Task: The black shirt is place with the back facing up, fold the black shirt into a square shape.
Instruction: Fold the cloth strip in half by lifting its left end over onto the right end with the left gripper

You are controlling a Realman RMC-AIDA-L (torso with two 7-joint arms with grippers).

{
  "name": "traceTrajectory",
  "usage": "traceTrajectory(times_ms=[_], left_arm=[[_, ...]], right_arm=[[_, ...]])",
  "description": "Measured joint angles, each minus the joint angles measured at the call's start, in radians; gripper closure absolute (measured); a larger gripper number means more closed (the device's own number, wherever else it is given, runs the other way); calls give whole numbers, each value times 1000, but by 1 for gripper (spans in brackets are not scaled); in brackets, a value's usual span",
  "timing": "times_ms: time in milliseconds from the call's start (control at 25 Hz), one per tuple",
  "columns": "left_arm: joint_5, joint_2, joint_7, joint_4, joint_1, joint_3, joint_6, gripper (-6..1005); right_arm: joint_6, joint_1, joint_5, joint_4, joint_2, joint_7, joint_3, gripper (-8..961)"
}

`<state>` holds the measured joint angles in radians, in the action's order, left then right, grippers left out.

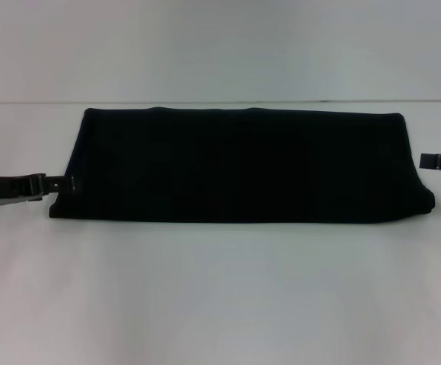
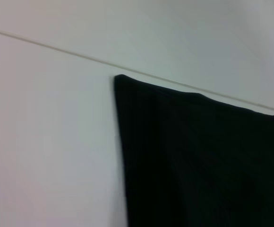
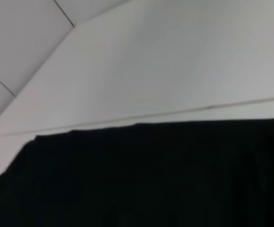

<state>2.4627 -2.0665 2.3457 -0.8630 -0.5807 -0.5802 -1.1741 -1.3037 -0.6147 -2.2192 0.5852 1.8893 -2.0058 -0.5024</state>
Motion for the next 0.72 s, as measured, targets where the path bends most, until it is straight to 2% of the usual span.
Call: traceTrajectory(times_ms=[560, 720], left_arm=[[23, -3, -27, 34, -27, -66, 11, 80], [23, -6, -45, 37, -33, -89, 12, 165]], right_arm=[[61, -25, -50, -14, 13, -13, -26, 147], [77, -27, -51, -16, 21, -14, -42, 148]])
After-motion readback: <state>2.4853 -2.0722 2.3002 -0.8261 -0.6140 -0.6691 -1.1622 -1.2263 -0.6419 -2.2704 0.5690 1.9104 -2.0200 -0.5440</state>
